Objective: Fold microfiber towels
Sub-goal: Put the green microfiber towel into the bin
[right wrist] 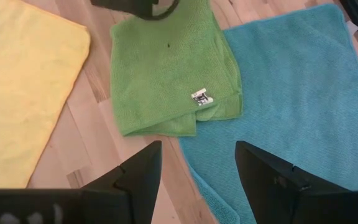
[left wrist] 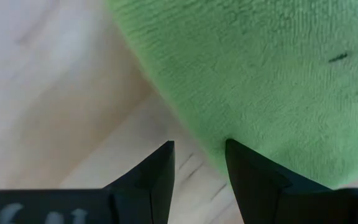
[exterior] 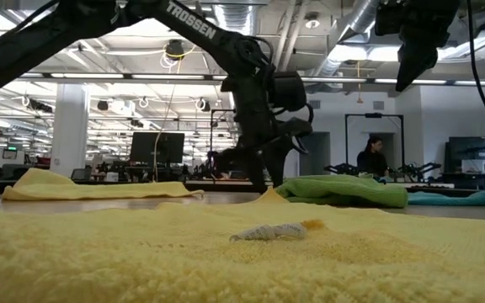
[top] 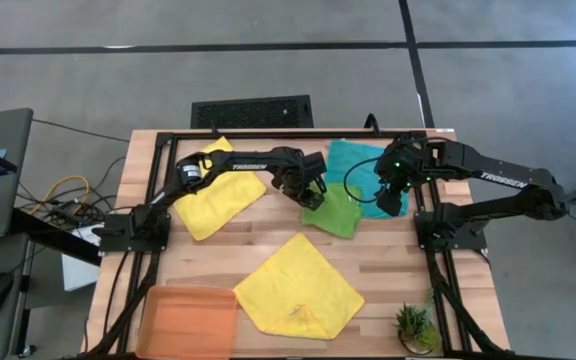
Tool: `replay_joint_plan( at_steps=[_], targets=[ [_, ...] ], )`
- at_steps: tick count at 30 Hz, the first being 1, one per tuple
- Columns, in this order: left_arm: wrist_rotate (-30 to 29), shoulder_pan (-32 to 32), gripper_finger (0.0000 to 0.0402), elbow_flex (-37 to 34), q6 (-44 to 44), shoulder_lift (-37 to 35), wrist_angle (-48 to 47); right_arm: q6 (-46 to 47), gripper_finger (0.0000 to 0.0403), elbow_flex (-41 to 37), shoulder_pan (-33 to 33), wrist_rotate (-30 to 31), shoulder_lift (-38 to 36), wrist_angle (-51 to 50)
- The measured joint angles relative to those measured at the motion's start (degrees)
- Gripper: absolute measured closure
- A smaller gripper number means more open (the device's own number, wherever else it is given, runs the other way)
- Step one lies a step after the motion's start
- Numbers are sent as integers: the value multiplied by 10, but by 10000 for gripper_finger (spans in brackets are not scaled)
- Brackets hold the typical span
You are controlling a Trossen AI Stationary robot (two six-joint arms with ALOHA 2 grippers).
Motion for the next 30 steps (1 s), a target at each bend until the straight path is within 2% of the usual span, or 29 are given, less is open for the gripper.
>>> replay_joint_plan(
  at_steps=[7,20,28,30],
  targets=[
    [10,-5,267,2,15,12,11,0,175,0,0,0,0,-2],
    [71,-4,267,1,20,15,34,0,175,0,0,0,0,-2],
    [178,-11,267,-1,13,26,96,0,175,0,0,2,0,1],
    [182,-15,267,-1,-9,32,127,0,175,0,-2,2,0,3]
  ],
)
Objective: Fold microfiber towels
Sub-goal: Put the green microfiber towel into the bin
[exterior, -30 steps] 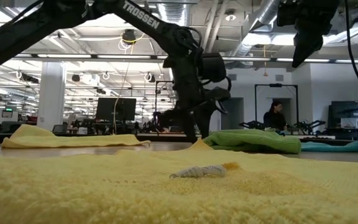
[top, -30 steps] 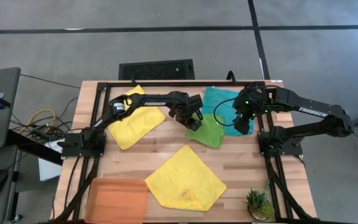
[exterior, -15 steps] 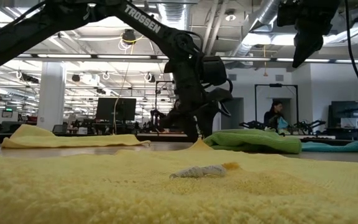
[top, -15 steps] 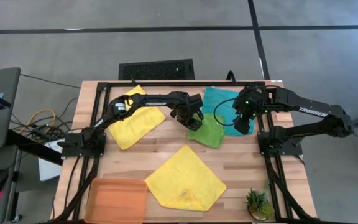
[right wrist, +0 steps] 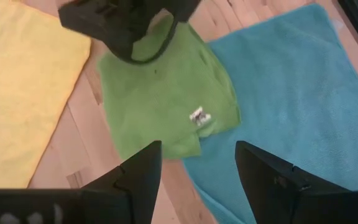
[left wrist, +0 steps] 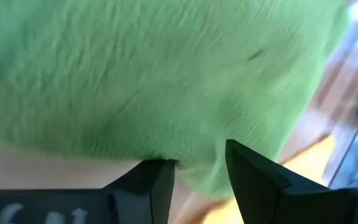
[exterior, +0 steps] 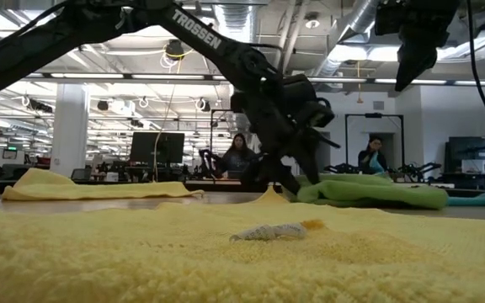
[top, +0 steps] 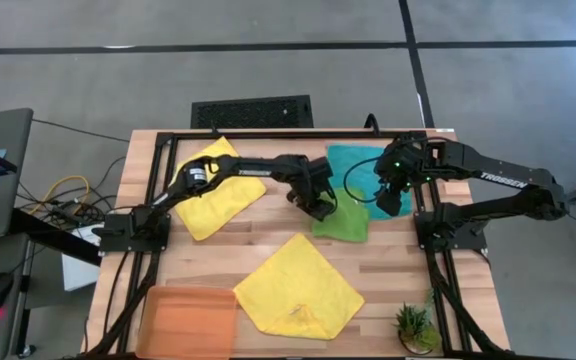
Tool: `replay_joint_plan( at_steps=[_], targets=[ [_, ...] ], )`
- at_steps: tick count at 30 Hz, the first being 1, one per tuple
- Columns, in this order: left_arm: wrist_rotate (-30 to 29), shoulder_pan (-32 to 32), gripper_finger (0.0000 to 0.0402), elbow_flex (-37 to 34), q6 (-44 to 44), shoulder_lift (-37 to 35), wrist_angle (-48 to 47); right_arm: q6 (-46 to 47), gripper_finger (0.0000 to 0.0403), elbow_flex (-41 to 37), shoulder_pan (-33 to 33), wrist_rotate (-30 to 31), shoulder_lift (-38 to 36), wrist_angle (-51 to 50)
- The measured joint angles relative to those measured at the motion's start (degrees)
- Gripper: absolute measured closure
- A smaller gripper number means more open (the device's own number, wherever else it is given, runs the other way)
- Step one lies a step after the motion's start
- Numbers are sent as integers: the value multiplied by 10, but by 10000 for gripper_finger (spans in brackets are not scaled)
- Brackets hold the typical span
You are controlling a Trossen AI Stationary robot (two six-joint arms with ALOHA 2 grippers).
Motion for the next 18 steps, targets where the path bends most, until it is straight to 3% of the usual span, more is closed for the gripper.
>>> replay_joint_plan(
  at_steps=[12,18],
  targets=[
    [-58,-8,272,1,-9,1,13,4,175,0,-3,0,0,0],
    [-81,-7,354,1,27,1,15,4,175,0,-3,0,0,0]
  ],
)
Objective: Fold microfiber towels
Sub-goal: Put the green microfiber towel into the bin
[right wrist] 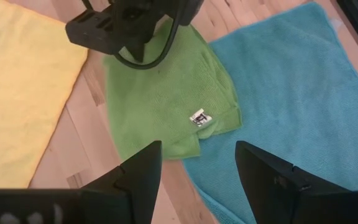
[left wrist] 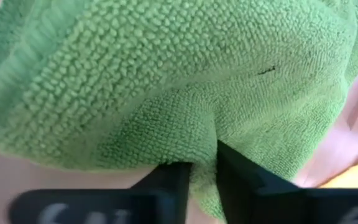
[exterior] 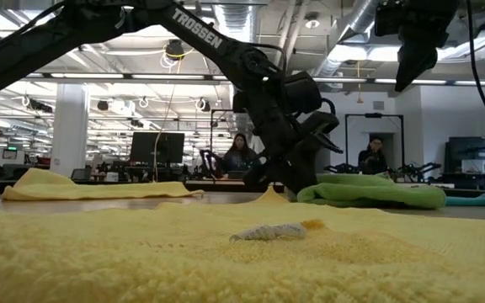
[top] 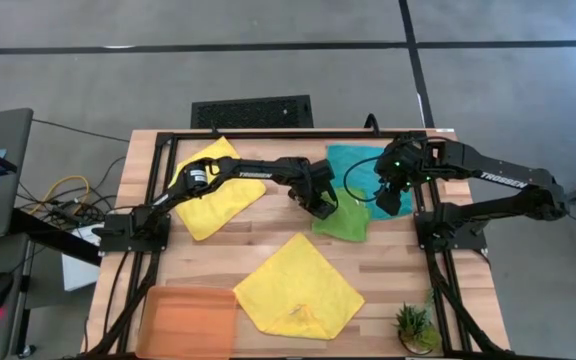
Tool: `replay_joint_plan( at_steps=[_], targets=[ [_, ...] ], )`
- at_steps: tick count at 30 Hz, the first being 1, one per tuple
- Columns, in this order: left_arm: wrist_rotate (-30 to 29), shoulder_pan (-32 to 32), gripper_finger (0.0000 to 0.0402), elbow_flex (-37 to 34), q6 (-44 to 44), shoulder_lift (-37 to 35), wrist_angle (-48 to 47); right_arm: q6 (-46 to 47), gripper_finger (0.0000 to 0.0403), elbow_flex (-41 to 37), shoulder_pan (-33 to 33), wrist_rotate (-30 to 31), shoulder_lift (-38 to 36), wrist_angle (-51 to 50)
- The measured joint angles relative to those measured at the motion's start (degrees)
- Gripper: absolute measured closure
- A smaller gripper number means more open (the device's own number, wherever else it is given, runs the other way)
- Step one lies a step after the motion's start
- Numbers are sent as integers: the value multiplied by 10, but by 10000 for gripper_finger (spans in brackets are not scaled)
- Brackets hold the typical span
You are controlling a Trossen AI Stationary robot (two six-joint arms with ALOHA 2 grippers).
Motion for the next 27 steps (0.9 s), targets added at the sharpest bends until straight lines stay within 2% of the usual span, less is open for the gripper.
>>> replay_joint_plan(
  at_steps=[3,9,17,27],
  targets=[
    [-2,1,391,0,25,0,-1,0,175,0,0,0,0,0],
    [15,1,398,0,39,-6,-10,0,175,0,0,0,0,0],
    [23,7,400,0,71,-56,-24,0,175,0,0,0,0,0],
    [-11,9,401,0,135,-129,-147,0,175,0,0,-1,0,0]
  ],
)
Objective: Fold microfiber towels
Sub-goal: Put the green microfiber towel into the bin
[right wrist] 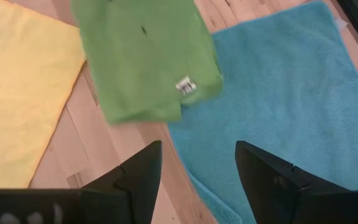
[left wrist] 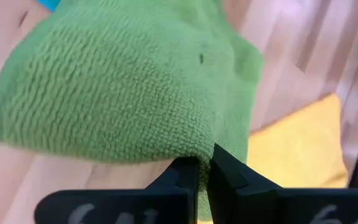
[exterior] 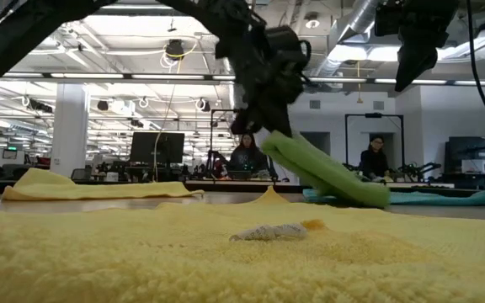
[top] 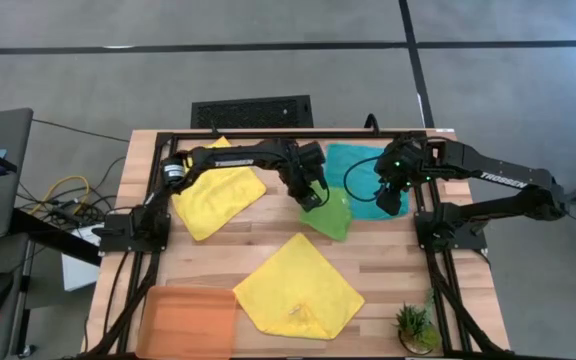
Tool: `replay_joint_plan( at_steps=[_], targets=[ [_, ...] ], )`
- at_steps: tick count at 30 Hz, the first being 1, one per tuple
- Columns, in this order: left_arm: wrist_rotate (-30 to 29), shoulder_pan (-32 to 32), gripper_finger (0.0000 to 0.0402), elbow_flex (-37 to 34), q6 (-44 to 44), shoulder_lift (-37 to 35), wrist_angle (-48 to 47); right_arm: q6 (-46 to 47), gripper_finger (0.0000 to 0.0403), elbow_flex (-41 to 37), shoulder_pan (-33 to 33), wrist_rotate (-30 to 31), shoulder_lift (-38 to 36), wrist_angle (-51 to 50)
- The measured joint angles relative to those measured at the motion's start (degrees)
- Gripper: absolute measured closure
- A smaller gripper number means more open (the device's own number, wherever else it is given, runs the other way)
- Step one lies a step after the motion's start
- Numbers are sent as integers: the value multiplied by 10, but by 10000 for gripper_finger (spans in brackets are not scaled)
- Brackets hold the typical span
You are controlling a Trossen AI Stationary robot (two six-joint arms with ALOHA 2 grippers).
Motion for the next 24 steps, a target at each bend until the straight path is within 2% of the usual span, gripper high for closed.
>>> replay_joint_plan(
  at_steps=[5,17,21,24],
  targets=[
    [-1,0,401,0,2,-44,-40,-4,175,0,0,0,0,0],
    [-12,-17,401,0,-5,-132,-209,-5,175,0,0,2,0,0],
    [-38,-37,401,0,-19,-171,-257,-5,175,0,0,2,0,1],
    [-78,-56,401,0,-27,-201,-290,-5,175,0,0,2,0,6]
  ],
)
